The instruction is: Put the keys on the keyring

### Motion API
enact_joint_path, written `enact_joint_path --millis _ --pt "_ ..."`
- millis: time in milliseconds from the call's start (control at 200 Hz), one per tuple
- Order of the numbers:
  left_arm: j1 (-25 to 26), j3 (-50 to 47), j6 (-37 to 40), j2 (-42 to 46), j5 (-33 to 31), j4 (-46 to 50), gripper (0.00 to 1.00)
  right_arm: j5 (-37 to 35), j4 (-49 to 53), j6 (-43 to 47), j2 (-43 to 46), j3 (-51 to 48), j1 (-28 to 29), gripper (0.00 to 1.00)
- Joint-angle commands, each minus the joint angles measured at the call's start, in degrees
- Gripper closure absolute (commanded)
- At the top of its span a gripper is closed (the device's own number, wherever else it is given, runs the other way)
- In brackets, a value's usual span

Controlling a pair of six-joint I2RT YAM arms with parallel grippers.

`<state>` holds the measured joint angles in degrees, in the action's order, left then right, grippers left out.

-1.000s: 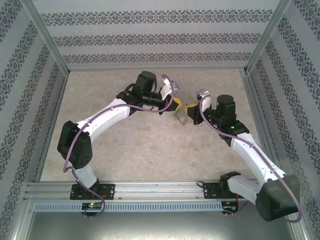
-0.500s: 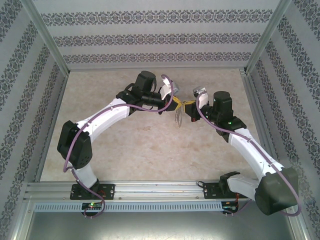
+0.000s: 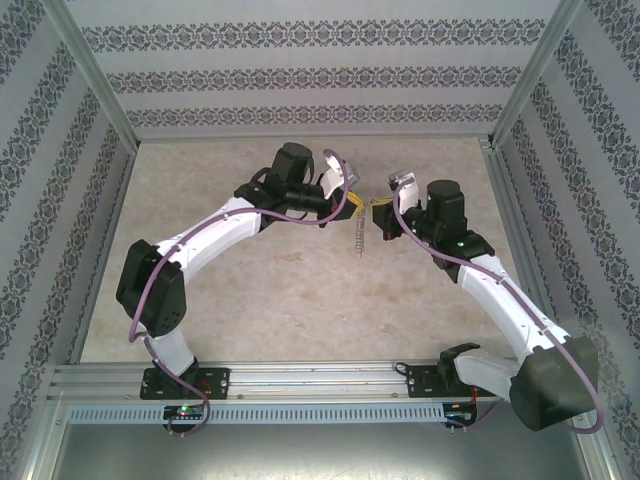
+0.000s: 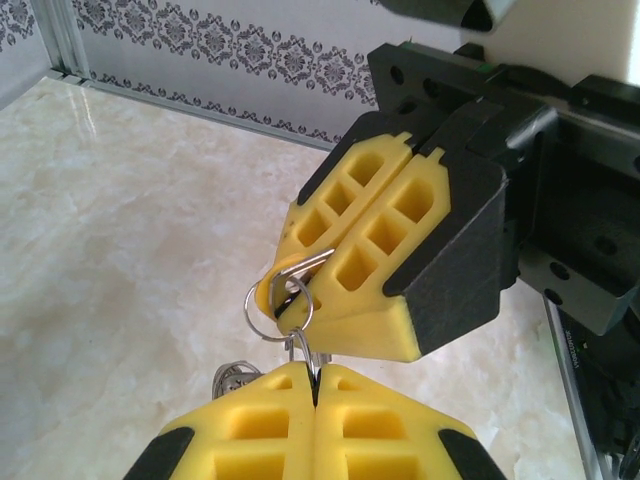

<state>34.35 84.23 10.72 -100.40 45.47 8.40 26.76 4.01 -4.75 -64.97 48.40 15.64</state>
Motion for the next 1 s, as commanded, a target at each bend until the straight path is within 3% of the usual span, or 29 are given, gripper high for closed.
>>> enact_joint_path --millis 0,70,295,445,520,764,994 --pt "0.2 -2.4 -1.2 0.2 1.1 0.5 1.0 -6.3 -0.9 -1.9 0.8 3.6 -0.8 1.0" --pt "0.1 -3.4 -2.0 0.7 0.2 -0.9 0.92 -6.7 -0.4 -2.3 0.5 4.3 -0.8 1.0" --pt "-1.3 -11.4 -10.7 5.1 -4.6 -14.1 0.39 -7.2 1.9 -2.6 -1.9 7.6 -0.8 1.0" --pt "-2.8 -16.9 -16.4 8.7 -7.5 -21.1 0.19 -7.5 2.2 -2.5 -4.3 9.6 -0.5 1.0" --pt "-2.9 -18.1 -17.1 10.4 -10.1 -21.1 0.01 -7.5 2.2 -2.6 -5.9 10.7 -0.2 1.0" --pt "-3.7 -23.9 -19.1 17.3 -20.0 -21.7 0.0 -6.5 0.5 -3.3 -13.0 15.1 2.0 1.0" --pt "-5.5 -27.3 -19.9 21.6 -27.6 -19.7 0.0 -6.1 -1.3 -4.6 -25.1 24.8 6.7 1.0"
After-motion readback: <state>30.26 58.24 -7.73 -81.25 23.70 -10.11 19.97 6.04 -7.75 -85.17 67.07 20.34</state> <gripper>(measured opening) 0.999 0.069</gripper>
